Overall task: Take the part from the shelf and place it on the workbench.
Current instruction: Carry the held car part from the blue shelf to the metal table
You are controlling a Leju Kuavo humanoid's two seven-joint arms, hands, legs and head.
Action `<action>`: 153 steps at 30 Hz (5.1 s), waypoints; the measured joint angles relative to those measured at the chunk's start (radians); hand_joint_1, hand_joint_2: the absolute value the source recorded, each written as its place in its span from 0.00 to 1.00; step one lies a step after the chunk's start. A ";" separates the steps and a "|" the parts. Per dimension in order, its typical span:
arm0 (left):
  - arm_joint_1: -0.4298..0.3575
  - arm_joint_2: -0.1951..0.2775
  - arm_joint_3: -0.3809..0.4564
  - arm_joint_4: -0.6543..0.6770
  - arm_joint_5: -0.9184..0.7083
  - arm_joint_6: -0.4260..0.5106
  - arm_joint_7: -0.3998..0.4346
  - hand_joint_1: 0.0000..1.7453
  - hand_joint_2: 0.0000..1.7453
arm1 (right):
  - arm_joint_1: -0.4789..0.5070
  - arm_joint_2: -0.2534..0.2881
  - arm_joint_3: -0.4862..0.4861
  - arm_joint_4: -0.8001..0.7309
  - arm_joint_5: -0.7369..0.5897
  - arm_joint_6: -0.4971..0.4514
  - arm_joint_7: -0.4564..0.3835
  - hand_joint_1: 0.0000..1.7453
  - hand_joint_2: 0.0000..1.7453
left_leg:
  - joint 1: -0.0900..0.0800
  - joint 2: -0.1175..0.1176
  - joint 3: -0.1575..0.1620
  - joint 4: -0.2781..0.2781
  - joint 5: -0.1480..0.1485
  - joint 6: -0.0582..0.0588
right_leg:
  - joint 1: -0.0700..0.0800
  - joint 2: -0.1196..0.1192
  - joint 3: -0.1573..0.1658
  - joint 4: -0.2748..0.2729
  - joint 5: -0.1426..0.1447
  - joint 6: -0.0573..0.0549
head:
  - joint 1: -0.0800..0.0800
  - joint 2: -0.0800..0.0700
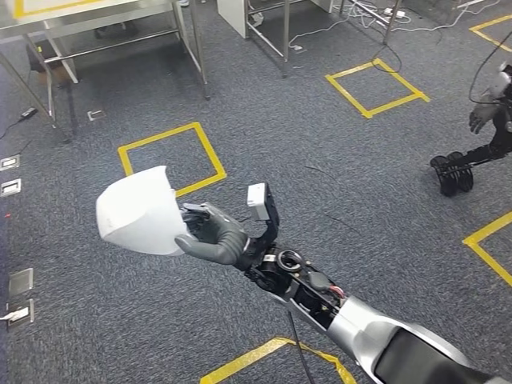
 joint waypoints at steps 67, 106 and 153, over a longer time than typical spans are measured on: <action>-0.002 0.005 0.000 0.000 -0.011 0.000 0.010 0.00 1.00 | 0.001 -0.001 0.021 -0.010 0.016 -0.003 0.001 1.00 1.00 | 0.004 0.037 -0.085 0.113 0.020 0.014 | 0.003 -0.017 0.010 0.048 -0.052 0.004 | -0.020 0.000; -0.003 0.005 -0.001 0.000 -0.018 -0.001 0.007 0.00 1.00 | 0.002 -0.009 0.021 -0.023 0.023 -0.007 -0.009 1.00 1.00 | 0.001 0.036 0.006 -0.067 0.064 0.032 | -0.011 -0.018 0.076 0.015 -0.095 0.052 | -0.016 0.000; -0.004 -0.002 -0.001 -0.001 -0.013 -0.003 0.006 0.00 1.00 | 0.005 -0.010 0.021 -0.028 0.032 -0.006 -0.008 1.00 1.00 | -0.030 0.025 0.167 -0.072 -0.061 0.043 | 0.038 -0.009 -0.069 0.023 0.054 -0.013 | 0.011 0.000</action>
